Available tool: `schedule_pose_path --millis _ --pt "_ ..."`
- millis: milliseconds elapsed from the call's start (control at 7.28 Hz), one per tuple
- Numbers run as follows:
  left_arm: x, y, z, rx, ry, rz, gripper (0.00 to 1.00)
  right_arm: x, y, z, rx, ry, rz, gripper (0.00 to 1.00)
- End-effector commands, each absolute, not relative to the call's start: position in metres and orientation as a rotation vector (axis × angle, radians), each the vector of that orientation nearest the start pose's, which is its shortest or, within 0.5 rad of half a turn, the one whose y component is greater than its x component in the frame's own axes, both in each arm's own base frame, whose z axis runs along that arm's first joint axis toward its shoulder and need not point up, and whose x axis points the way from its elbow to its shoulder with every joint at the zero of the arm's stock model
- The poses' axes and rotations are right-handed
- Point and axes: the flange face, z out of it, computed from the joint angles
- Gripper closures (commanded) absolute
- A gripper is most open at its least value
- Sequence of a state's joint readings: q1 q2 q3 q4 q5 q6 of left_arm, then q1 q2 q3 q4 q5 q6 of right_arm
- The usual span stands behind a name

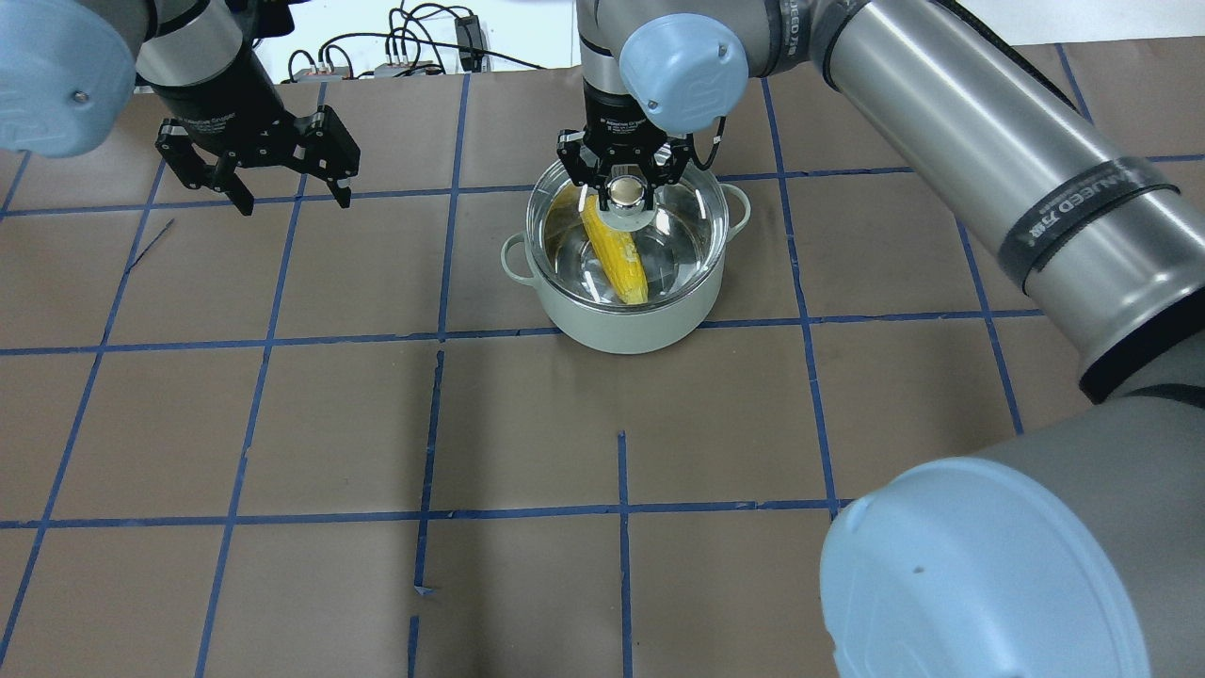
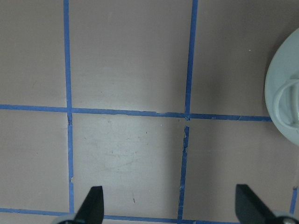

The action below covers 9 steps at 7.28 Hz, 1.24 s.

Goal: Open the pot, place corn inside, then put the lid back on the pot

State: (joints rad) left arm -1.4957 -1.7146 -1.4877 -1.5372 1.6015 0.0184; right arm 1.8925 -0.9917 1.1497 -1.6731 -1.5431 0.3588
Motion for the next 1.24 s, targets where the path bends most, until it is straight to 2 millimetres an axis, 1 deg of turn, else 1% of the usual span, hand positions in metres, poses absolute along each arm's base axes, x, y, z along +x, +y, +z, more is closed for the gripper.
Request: schedule_pose_path --millis 0,275,1099 --pt "-0.0886 -0.5597 0.4518 -0.085 3.112 0.059 0.0 0.3556 -0.6333 0.3498 0.057 3.136 0.101 0.8" --pt "-0.0878 -0.5608 0.4543 -0.088 3.114 0.048 0.0 0.3579 -0.6316 0.3526 0.052 3.131 0.099 0.8" --pt "-0.087 -0.5607 0.453 -0.09 3.114 0.05 0.0 0.3576 -0.6309 0.3532 0.047 3.132 0.104 0.8"
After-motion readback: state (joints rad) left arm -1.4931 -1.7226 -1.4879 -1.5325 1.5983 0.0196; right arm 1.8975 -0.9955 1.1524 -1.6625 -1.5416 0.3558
